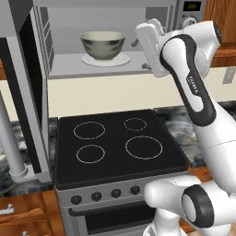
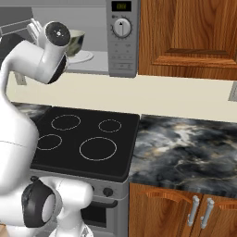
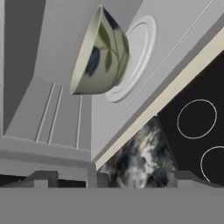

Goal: The microwave is finished heating the shrimp and lime. Take the bowl containing the food and place it on the dining counter.

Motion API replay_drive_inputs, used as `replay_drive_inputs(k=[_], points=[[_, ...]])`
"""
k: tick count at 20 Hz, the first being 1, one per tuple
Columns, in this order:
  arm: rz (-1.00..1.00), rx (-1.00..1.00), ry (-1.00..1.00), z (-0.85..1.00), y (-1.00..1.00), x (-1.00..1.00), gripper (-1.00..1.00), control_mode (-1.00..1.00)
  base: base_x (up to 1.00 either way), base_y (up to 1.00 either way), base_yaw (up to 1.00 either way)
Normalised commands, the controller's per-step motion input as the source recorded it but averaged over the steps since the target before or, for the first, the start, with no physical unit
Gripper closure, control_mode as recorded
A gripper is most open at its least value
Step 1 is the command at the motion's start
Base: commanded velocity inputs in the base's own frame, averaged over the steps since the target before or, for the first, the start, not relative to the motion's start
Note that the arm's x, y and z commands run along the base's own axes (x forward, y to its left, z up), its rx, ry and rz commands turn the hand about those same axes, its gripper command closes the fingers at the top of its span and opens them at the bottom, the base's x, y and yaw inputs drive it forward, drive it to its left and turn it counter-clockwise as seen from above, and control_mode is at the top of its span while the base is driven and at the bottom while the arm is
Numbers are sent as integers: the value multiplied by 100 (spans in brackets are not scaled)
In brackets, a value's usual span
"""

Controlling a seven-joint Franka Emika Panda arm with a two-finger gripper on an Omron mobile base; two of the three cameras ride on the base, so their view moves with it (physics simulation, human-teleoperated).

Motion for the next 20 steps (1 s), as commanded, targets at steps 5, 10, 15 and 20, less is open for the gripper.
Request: replay_drive_inputs(k=[5,10,15,20], points=[[0,0,6,0,0,100,-100,-100,0,0,0],[-5,0,2,-2,0,100,-100,-100,0,0,0],[-12,0,0,0,0,91,-100,-100,0,0,0],[-11,0,2,0,7,78,-100,-100,0,0,0]])
